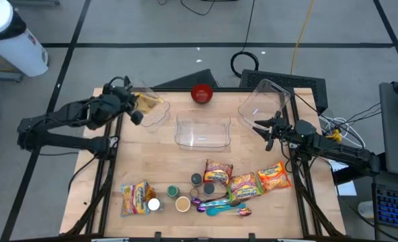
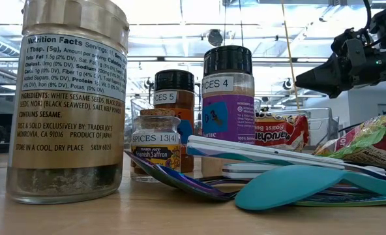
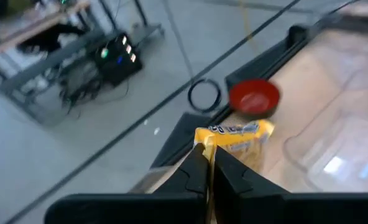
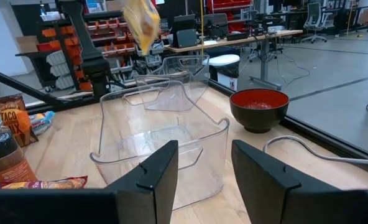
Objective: Pick & Place Food Item
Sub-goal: Put the yellow noodle pack into the left transparent bin
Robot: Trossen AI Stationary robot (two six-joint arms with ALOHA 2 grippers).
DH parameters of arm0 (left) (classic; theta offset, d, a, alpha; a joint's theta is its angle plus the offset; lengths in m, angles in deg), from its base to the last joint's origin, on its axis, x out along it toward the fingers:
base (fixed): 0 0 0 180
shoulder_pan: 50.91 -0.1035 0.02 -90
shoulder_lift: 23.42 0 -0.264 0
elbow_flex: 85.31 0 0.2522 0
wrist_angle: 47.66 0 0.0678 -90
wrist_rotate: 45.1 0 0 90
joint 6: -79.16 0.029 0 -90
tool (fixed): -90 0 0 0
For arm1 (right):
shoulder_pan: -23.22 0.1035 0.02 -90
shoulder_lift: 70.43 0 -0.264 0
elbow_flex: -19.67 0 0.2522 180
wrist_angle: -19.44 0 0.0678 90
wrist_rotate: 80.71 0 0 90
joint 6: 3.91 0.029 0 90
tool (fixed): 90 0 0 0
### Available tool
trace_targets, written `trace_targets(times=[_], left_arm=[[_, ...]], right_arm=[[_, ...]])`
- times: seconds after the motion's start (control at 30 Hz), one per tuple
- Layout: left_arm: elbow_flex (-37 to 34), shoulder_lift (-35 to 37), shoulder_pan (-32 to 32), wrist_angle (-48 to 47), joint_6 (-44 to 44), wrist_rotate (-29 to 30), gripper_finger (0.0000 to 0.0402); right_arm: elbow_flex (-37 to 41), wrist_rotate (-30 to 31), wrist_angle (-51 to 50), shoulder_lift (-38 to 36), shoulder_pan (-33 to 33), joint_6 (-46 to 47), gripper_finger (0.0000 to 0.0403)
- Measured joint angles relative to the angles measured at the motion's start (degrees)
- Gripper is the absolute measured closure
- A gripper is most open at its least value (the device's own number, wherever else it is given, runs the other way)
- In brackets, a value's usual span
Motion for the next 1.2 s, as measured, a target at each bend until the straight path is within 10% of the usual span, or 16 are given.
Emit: trace_targets(times=[0.63,1.2], left_arm=[[-16.43,-3.17,-31.13,17.0,1.71,-28.82,0.0393],[-18.57,-17.0,-34.39,20.21,1.76,-34.26,0.0382]], right_arm=[[0.0,0.02,0.0,-0.02,0.02,0.0,0.0261],[0.0,0.0,-0.02,-0.01,0.02,0.02,0.0261]])
